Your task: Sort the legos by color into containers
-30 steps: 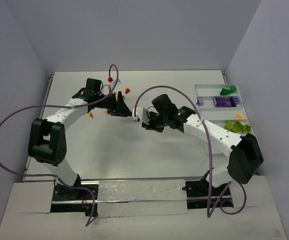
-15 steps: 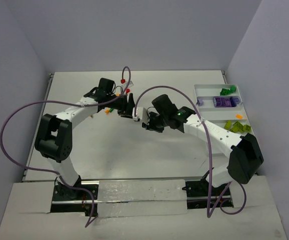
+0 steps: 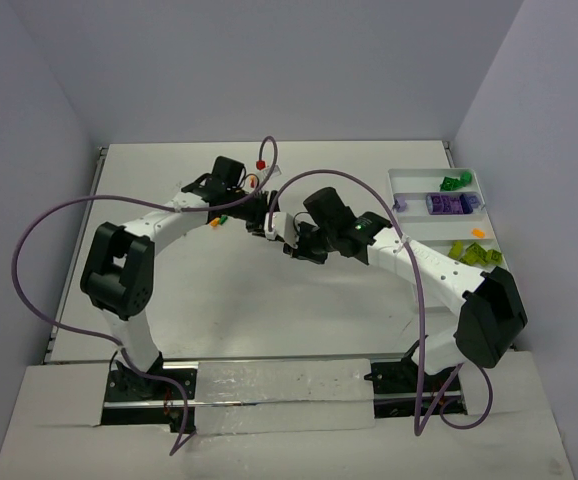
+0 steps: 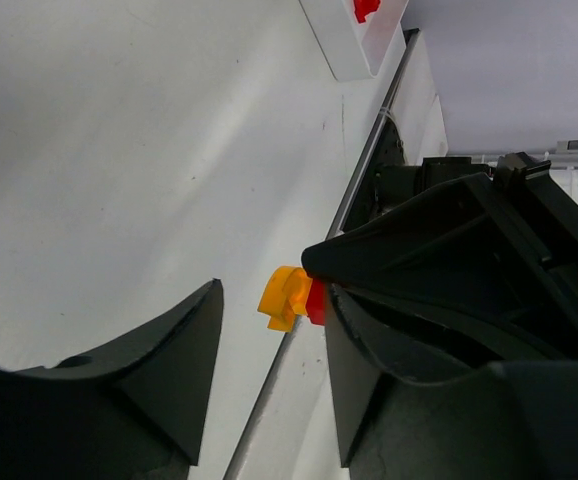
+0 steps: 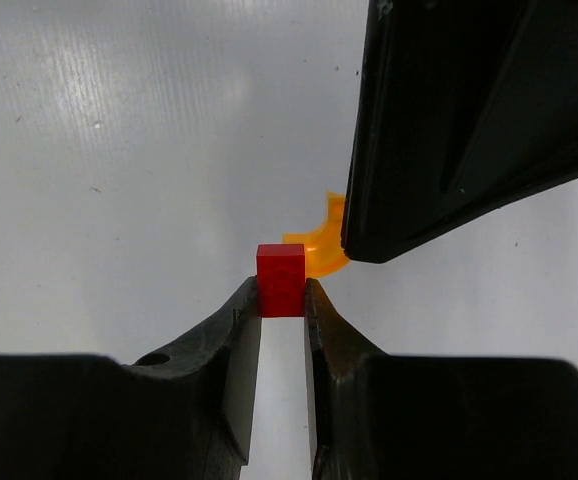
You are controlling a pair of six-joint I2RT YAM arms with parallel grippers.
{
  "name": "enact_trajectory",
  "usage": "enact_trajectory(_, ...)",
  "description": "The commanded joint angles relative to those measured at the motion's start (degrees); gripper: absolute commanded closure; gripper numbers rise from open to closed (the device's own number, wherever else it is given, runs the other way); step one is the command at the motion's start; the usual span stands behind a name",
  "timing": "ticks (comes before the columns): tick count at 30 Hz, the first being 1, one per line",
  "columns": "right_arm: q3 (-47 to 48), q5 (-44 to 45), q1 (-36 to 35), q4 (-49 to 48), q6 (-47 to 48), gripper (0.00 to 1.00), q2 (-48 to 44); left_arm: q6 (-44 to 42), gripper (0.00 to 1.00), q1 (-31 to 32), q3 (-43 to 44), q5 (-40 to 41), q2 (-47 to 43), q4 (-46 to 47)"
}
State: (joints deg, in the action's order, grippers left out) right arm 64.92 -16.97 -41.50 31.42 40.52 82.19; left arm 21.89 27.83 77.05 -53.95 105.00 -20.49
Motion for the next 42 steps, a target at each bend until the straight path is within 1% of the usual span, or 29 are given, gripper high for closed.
enact_trajectory(1,2.76,0.33,-0.16,0.05,-0.44,1.00,-1.33,-0.70,0.51,0.62,3.01,-0.81,1.20,-1.04)
enact_trajectory(9,1.51,2.12,-0.16,-1.10,-0.44,1.00,-1.47,0.48,0.72,0.65,2.39,-4.46,1.74,-0.07)
enact_trajectory(13,0.83,1.50,-0.16,-0.85,-0.72,1.00,-1.98,0.57,0.90,0.65,2.63,-4.48,2.20,0.12)
enact_trajectory(14,0.92,0.76,-0.16,-0.25,-0.93,1.00,-2.24,0.20,0.99,0.65,3.04,-3.62,2.68,-0.46)
enact_trajectory(16,1.23,-0.16,-0.17,0.98,-1.97,1.00,-2.75,-1.10,1.00,0.64,3.59,-1.78,3.15,-1.42)
enact_trajectory(24,2.42,-9.44,-0.11,7.34,-7.09,1.00,-5.62,-4.73,1.00,0.56,3.95,11.88,3.48,-3.53)
enact_trajectory(26,1.96,-10.63,0.11,7.78,-8.18,1.00,-6.17,-5.27,1.00,0.56,3.89,13.70,3.37,-3.76)
enact_trajectory(31,0.85,-14.02,4.91,8.30,-9.84,1.00,-6.96,-6.30,1.00,0.68,3.60,17.82,2.61,-4.20)
enact_trajectory(33,0.56,-14.16,6.90,9.05,-9.50,1.00,-7.45,-6.59,1.00,0.65,3.54,18.07,2.23,-4.29)
enact_trajectory(35,-0.30,-12.29,10.01,11.20,-6.96,1.00,-8.67,-6.59,1.00,0.59,3.51,17.46,1.76,-4.41)
enact_trajectory(36,-1.45,-10.35,11.58,12.26,-5.28,1.00,-9.54,-6.62,1.00,0.62,3.51,17.05,1.53,-4.49)
enact_trajectory(37,-3.10,-7.04,15.55,14.94,-1.15,1.00,-10.52,-6.82,1.00,0.56,3.66,16.61,1.12,-4.61)
enact_trajectory(39,-5.15,-2.49,18.64,16.66,1.04,1.00,-10.96,-7.23,1.00,0.62,4.15,16.20,0.82,-4.81)
enact_trajectory(41,-7.72,1.52,29.65,21.61,6.55,1.00,-11.16,-7.65,1.00,0.57,5.59,15.60,0.74,-5.46)
enact_trajectory(42,-8.15,2.93,33.52,23.29,8.38,1.00,-10.95,-7.70,1.00,0.62,6.07,15.13,0.84,-5.83)
